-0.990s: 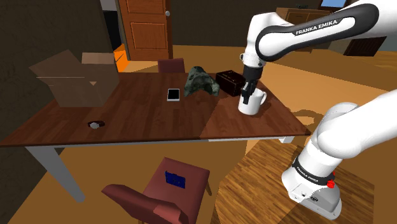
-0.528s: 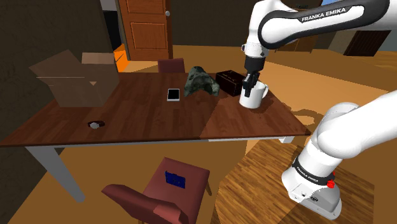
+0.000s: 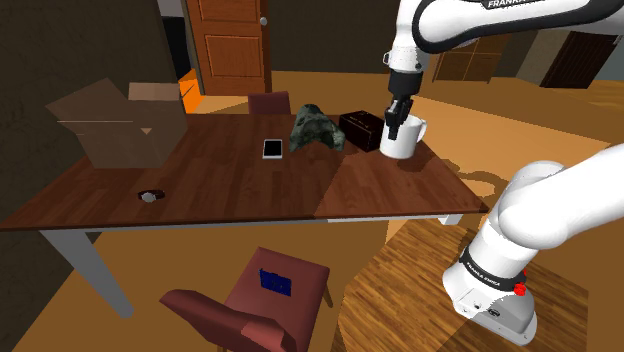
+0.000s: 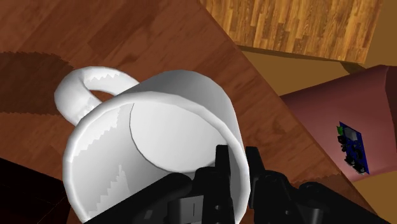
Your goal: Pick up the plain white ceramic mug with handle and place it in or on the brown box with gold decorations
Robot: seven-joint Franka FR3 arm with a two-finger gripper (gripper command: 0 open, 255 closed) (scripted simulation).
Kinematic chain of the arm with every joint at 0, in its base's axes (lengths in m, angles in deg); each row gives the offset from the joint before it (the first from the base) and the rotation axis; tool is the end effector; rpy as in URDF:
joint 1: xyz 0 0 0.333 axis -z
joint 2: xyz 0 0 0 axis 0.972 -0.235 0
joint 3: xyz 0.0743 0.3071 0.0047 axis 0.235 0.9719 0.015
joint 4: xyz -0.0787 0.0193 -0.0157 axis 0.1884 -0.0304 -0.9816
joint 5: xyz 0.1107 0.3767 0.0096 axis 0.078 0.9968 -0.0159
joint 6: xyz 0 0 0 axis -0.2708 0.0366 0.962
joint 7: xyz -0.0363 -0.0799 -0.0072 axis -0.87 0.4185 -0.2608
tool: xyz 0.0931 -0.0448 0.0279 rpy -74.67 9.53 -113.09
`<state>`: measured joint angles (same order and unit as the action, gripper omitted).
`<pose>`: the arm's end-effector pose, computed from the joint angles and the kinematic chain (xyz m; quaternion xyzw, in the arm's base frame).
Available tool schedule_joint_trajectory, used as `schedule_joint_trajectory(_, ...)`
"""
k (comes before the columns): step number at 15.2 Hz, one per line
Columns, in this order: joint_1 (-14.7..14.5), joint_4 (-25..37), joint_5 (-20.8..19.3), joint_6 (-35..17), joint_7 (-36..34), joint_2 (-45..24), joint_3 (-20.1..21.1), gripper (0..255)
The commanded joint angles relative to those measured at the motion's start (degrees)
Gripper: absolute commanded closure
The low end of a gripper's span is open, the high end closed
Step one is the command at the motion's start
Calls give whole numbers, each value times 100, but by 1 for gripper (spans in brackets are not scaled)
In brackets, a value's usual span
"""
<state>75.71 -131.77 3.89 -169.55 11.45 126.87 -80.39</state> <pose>0.3468 -0.0065 0.5136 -0.9981 -0.0546 0.0270 0.0005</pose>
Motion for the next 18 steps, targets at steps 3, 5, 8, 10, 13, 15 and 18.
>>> schedule_joint_trajectory(3,83,424,-107,51,212,-371,-177,255)
schedule_joint_trajectory(5,153,720,-188,-12,415,-725,-342,255)
schedule_joint_trajectory(8,241,1210,-266,-77,716,-1269,-579,255)
schedule_joint_trajectory(10,290,1567,-290,-99,918,-1641,-729,255)
schedule_joint_trajectory(13,362,2150,-280,-97,1224,-2214,-941,255)
schedule_joint_trajectory(15,412,2574,-244,-70,1432,-2608,-1073,255)
schedule_joint_trajectory(18,502,3267,-146,13,1746,-3222,-1252,255)
